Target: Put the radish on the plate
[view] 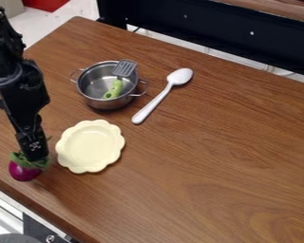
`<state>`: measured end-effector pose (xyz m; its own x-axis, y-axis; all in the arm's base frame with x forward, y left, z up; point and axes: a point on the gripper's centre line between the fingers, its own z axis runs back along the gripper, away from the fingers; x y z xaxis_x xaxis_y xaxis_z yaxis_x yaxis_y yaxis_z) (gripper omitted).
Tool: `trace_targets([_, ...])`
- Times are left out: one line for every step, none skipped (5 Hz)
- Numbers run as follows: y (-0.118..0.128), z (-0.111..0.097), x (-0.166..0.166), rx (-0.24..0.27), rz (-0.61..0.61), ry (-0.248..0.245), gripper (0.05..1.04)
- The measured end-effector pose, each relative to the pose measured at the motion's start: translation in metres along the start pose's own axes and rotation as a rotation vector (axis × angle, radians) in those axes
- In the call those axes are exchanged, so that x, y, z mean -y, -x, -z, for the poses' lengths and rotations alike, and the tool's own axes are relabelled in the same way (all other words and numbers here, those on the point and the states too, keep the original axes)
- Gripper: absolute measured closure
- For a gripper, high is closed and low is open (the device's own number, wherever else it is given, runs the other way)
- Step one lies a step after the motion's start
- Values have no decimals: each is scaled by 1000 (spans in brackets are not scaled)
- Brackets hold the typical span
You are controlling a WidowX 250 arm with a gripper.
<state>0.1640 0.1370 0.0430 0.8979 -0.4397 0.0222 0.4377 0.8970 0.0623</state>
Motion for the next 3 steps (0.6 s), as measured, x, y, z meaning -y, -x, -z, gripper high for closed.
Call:
trace_targets([-1,6,1,3,-4,-11,133])
trace_targets([-1,8,1,2,-4,-19,407])
trace_targets([0,12,4,4,-1,-24,705])
